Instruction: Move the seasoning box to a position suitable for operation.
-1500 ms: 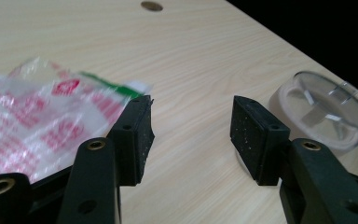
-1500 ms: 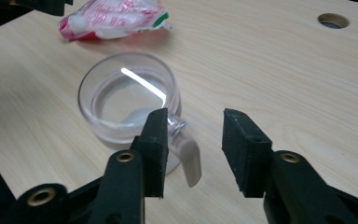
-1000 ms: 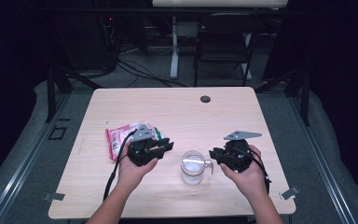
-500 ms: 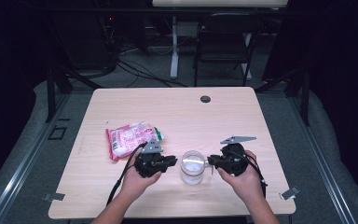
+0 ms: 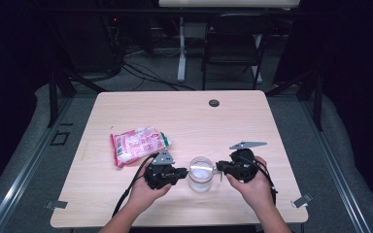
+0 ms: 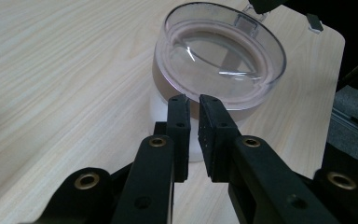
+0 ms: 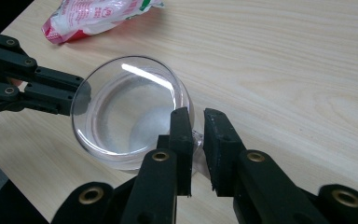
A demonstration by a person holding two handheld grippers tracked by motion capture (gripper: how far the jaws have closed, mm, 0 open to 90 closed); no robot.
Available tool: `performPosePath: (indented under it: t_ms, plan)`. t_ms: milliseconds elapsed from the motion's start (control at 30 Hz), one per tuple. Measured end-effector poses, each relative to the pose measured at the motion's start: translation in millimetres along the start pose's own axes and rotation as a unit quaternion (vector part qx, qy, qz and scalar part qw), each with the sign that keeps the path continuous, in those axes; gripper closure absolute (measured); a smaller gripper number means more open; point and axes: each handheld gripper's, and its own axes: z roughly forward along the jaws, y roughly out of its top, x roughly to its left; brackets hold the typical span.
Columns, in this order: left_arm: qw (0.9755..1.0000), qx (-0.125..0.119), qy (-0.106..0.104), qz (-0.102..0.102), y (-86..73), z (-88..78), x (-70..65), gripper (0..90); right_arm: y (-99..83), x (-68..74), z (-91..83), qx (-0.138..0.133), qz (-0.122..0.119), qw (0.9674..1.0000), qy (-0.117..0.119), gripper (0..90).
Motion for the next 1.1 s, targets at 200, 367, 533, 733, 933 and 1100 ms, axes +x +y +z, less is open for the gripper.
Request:
performPosePath:
  t_ms: [200,367,533,733,933,1100]
  plan:
    - [1.0,0.004,-0.007,0.001,-1.2,-0.7,-1.5,82.6,0.2,-1.5,-0.3,0.011,0.02,0.9997,0.009,78.8]
    - [0.9999,0.005,-0.011,0.001,-2.7,0.1,-2.8,82.5,0.9,-4.6,1.7,0.005,0.028,0.9995,0.016,78.9]
    - [0.9999,0.006,-0.011,0.0,-5.0,0.1,-4.1,80.6,3.3,-3.0,6.6,0.0,0.023,0.9995,0.02,78.3]
    - [1.0,0.001,-0.007,0.001,-7.5,-3.1,-6.0,78.7,7.7,-1.1,5.5,0.008,0.035,0.9989,0.029,69.2]
    - [0.9998,-0.018,0.008,-0.006,-4.9,-9.7,0.2,76.1,5.5,-1.6,-1.0,0.014,0.024,0.9994,0.022,69.3]
    - [0.9993,-0.027,0.027,-0.006,-0.4,-14.3,6.1,75.0,0.6,3.0,-4.1,0.022,0.003,0.9996,0.016,71.8]
